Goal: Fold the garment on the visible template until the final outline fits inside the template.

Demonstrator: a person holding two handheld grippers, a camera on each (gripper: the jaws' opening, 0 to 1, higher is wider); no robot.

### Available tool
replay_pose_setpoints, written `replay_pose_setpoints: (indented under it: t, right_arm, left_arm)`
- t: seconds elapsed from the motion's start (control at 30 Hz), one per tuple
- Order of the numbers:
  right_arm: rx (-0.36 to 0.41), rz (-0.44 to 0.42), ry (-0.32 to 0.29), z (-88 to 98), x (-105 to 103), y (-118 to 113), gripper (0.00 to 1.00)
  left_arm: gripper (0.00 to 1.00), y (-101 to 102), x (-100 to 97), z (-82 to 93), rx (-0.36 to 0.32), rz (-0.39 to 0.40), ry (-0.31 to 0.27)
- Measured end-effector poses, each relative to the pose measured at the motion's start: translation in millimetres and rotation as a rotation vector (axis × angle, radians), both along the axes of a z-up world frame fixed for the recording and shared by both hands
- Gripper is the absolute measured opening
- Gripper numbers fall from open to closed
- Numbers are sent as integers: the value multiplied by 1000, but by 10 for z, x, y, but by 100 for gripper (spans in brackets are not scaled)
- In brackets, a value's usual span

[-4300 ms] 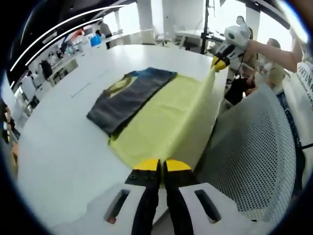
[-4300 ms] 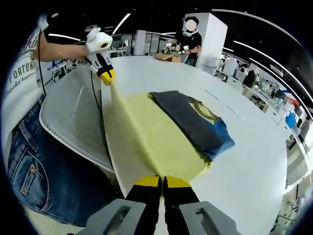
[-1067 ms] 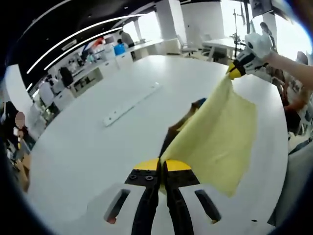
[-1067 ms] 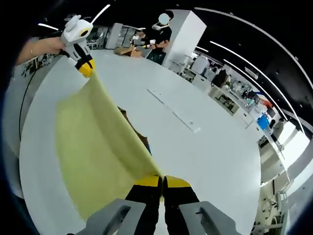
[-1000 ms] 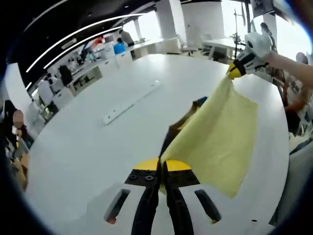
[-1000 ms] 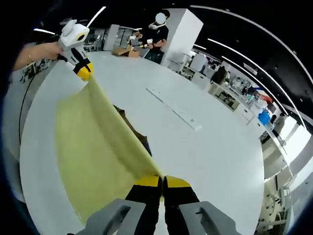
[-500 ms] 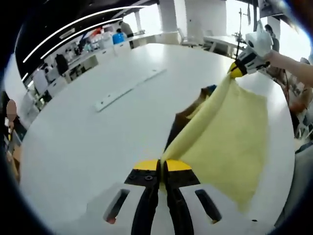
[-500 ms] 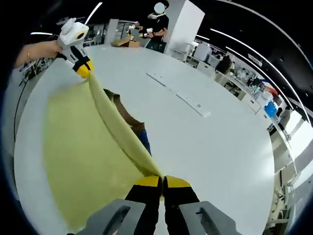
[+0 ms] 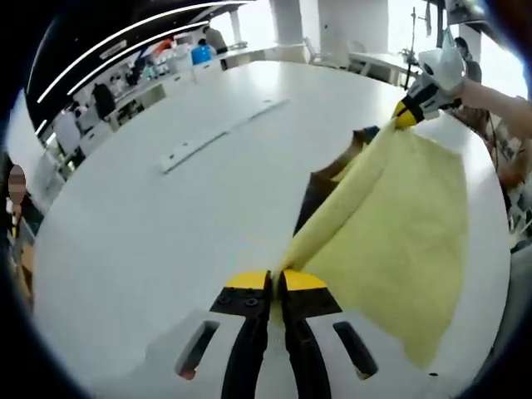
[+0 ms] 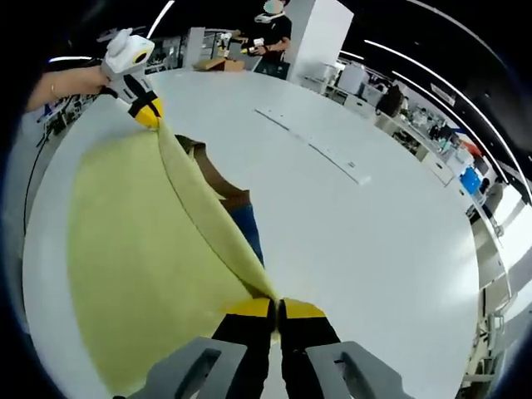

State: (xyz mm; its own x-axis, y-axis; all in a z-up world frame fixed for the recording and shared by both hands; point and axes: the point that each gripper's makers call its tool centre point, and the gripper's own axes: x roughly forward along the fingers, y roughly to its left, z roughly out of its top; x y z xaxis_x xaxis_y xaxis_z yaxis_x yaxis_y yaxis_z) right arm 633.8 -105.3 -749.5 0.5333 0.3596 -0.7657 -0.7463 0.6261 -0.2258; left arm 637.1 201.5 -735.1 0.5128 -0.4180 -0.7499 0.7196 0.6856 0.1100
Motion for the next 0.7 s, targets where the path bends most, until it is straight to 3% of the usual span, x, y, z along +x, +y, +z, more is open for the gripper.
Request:
replay_pose_setpoints:
  t: [0.2,0.33,0.5,0.7]
  right_arm:
    - [-47,23,-32,103,-25,-75,8]
    - [-50,64,-36,147,-87,-48,13]
    - [-73,102,-54,179,-121,0,18]
    - [-94,150,-77,174,-133,78,16]
  left_arm:
    - [4,10,-12,159,-78,2,-43]
    - [7,-10,-86,195,-90,-57,-63]
    - [12,-1,-148,113,-41,-107,-67]
    - [14,14,-114,-2,30,-154,-81]
